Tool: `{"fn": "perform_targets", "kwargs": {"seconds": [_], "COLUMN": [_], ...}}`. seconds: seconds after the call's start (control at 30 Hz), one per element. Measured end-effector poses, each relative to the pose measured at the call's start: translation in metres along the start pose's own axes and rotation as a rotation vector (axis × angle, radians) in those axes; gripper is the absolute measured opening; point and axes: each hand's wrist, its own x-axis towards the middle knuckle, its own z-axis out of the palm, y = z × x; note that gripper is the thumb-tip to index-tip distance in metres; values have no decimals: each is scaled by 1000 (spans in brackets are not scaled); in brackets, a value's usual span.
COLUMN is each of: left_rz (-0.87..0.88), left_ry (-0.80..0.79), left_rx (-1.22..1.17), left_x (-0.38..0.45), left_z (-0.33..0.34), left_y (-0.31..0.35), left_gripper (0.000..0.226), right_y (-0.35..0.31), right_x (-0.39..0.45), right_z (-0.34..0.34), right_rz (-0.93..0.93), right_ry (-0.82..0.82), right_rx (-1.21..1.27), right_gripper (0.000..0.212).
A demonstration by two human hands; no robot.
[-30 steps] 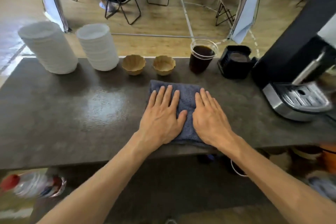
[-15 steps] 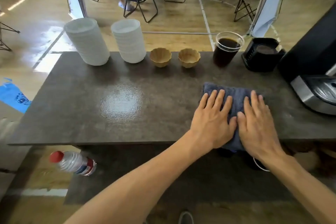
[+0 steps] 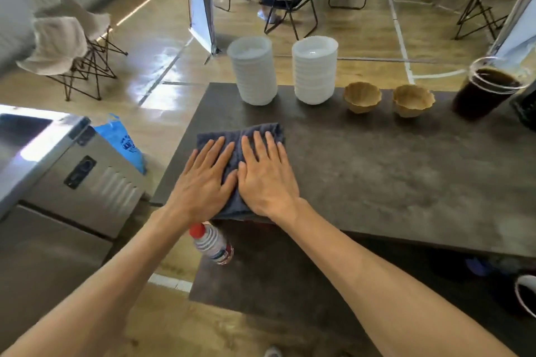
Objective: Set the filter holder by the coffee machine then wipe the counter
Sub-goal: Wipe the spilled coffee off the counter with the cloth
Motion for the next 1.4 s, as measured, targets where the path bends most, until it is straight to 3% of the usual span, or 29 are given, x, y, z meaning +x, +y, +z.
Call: {"fn": "perform_targets", "kwargs": {"seconds": [0.2,0.37,0.67,0.8,0.93,1.1,1.2,1.4], "left_rz": [10,155,402,480,521,559,474,445], "left_ry": [15,26,72,174,320,196,84,276], "left_rx": [-13,-9,68,63,-27,-218,-294,-219], "left_x": [-21,-37,-46,-61,-75,-60,-40,20], "left_z": [7,11,8,17,20,-24,-55,-96], "left_y": [22,47,18,11,11,6,-1,-11], "left_gripper": [70,72,81,63,47,42,40,44], "right_y": [20,56,82,85,77,73,61,53], "right_x": [-33,-81,-114,-129,-138,-124,-101,-21], "right_z": [-12,-31,-40,-35,-29,-62,-89,-129], "right_rz": [-67,-48,-113,-173,-214,-150,-140,-172], "right_ry": [-42,-38,-73,-35,94,104,66,151], "right_rx": [-34,-29,-124,-169,-27,301,369,328], "right_gripper": [59,62,73,69,57,47,40,42]}}
